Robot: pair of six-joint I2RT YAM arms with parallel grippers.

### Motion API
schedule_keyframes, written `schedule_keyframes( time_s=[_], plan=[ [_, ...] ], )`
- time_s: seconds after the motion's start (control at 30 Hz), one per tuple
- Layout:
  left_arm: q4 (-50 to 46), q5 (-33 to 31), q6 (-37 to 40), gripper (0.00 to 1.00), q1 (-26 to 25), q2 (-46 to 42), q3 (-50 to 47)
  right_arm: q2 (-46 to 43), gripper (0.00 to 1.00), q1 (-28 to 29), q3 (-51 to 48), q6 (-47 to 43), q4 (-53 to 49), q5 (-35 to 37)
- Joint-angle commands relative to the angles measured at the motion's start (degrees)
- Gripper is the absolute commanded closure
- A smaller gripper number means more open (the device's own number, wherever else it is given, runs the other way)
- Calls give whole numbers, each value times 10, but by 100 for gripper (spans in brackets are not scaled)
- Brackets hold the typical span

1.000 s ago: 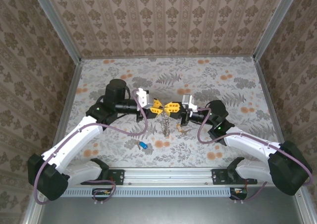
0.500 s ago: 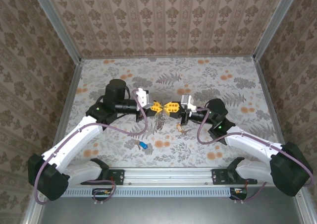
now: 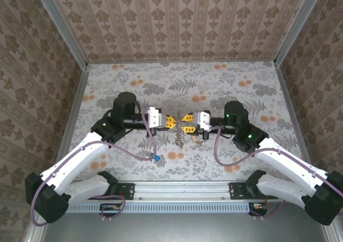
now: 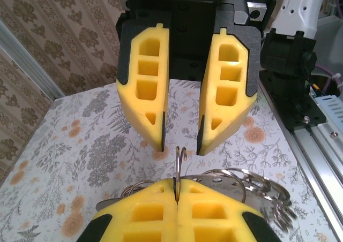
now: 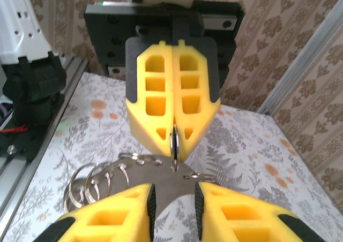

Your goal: Put the keys on the keyring

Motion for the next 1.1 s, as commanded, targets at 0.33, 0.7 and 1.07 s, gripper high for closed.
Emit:
schedule_keyframes(
  time_s=[0.33,0.7,1.07],
  plan=[
    [-64,-94,18,100,-9,19,46,-18,60,-14,3,-49,-84,143],
    [-116,-152,47,100,16,19,35,108,55,-86,90,-261,-401,298],
    [-123,-93,59,100,68,23,6,269,53,-102,110,-296,-431,210]
  ],
)
